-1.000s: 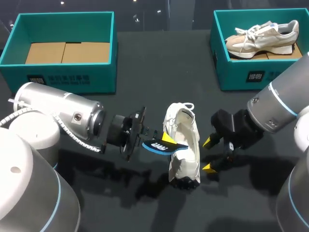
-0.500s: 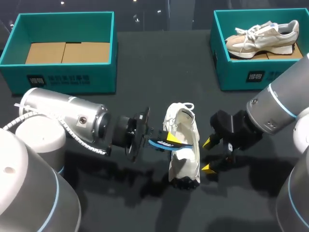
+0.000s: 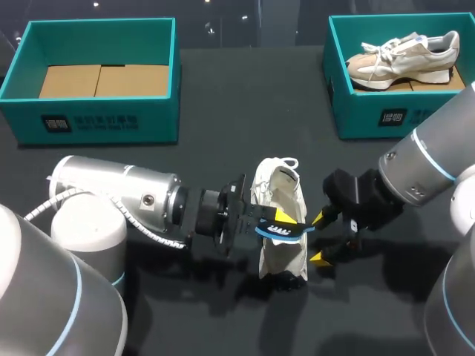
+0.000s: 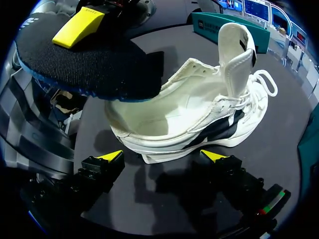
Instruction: Take the shoe out of the shoebox, open the shoe tongue, remove and reinsert the insole, then place the shoe into the shoebox
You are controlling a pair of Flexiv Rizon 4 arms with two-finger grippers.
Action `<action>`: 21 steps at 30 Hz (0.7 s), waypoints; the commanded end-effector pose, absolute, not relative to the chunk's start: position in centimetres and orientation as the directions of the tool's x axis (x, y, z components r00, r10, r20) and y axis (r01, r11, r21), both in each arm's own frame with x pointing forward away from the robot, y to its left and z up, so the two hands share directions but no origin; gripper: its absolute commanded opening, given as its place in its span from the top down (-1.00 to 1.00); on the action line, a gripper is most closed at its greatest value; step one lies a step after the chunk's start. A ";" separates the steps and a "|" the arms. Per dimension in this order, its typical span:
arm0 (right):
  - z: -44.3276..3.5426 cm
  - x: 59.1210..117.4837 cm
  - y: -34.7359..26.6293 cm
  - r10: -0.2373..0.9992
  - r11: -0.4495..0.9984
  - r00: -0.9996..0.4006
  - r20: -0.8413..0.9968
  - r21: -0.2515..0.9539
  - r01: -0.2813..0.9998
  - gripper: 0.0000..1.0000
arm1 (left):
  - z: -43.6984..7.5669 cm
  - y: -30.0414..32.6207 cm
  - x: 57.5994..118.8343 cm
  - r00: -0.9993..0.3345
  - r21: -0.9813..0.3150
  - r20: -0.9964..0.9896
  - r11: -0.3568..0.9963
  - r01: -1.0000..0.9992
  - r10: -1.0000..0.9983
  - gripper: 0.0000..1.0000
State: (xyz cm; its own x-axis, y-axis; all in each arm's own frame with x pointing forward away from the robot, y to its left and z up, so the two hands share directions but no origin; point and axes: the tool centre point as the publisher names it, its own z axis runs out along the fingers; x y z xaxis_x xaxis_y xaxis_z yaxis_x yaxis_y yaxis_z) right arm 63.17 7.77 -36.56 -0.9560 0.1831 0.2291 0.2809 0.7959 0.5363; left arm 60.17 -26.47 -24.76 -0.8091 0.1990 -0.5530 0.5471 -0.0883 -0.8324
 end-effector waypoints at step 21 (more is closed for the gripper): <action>-36.6 63.0 7.8 0.185 0.796 -0.956 0.227 0.536 0.281 -1.00 | -27.0 -28.1 61.4 -0.868 -0.872 -0.488 0.000 0.490 0.088 1.00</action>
